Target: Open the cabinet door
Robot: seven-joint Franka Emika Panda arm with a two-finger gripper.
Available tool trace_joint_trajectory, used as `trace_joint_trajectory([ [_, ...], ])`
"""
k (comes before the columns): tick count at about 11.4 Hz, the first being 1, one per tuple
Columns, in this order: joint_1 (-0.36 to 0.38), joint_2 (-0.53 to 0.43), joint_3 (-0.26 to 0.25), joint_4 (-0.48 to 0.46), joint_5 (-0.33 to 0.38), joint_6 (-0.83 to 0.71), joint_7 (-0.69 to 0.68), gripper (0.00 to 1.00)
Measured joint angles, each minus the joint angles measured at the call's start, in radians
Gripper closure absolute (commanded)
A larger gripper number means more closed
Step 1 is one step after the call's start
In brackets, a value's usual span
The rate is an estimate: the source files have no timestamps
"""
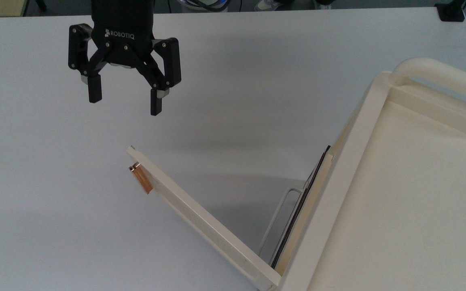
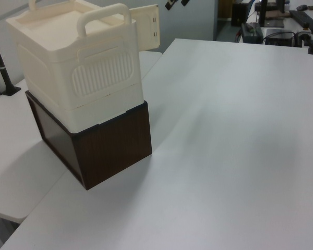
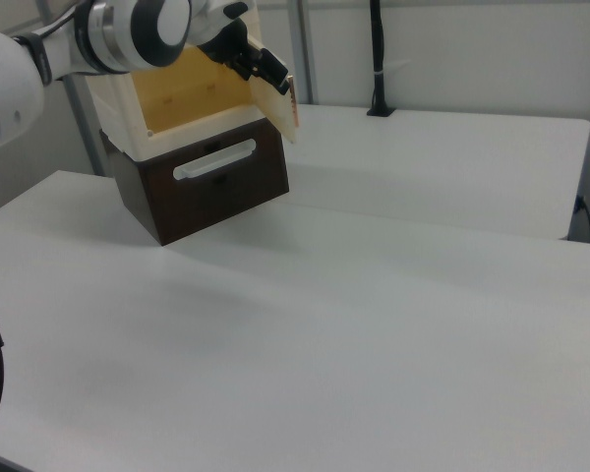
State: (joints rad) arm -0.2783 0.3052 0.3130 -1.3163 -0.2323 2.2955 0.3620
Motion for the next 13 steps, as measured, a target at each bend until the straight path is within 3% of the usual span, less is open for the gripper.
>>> trace_joint_trajectory([
  [5,0.008,-0.130,0.004,-0.049,0.010,-0.408,-0.076,0.00],
  [8,0.015,-0.230,-0.016,-0.103,0.122,-0.727,-0.133,0.00],
  [11,0.174,-0.338,-0.192,-0.233,0.193,-0.743,-0.189,0.00],
  [13,0.217,-0.366,-0.246,-0.280,0.218,-0.695,-0.243,0.00],
])
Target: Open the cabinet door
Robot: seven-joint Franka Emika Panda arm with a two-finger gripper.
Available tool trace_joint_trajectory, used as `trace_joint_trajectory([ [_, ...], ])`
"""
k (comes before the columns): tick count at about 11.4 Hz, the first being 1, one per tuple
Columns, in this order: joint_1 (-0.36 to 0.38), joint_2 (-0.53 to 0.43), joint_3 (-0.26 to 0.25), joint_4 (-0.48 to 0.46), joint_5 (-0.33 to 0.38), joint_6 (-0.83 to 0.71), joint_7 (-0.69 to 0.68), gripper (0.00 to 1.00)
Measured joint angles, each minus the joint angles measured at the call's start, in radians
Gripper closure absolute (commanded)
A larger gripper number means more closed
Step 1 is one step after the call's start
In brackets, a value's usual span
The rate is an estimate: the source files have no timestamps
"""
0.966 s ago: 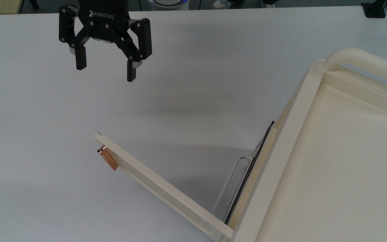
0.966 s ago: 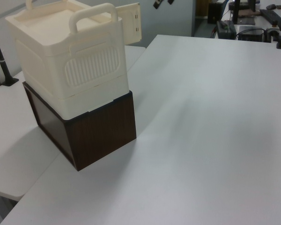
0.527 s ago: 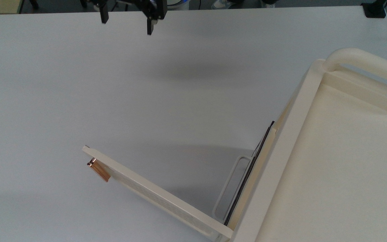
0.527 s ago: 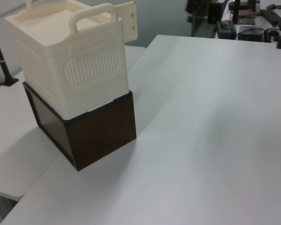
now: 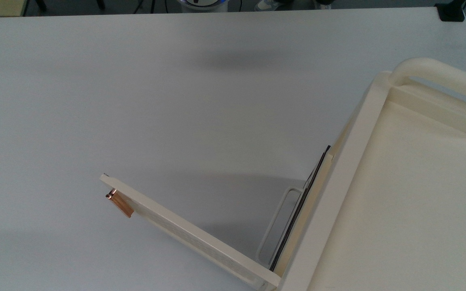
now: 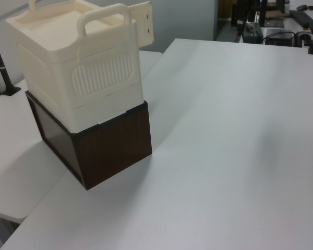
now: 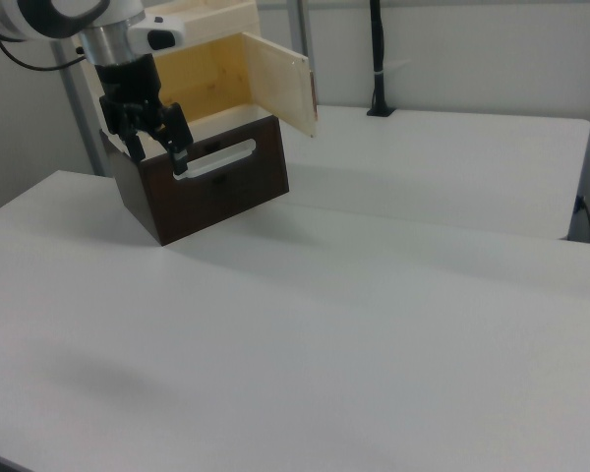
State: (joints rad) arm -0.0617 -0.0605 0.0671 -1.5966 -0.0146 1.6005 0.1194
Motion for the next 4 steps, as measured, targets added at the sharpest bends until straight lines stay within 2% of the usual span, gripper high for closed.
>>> trace_joint_trajectory([
  [4,0.001,0.007,-0.006,-0.028,0.003,0.070,-0.073,0.00],
])
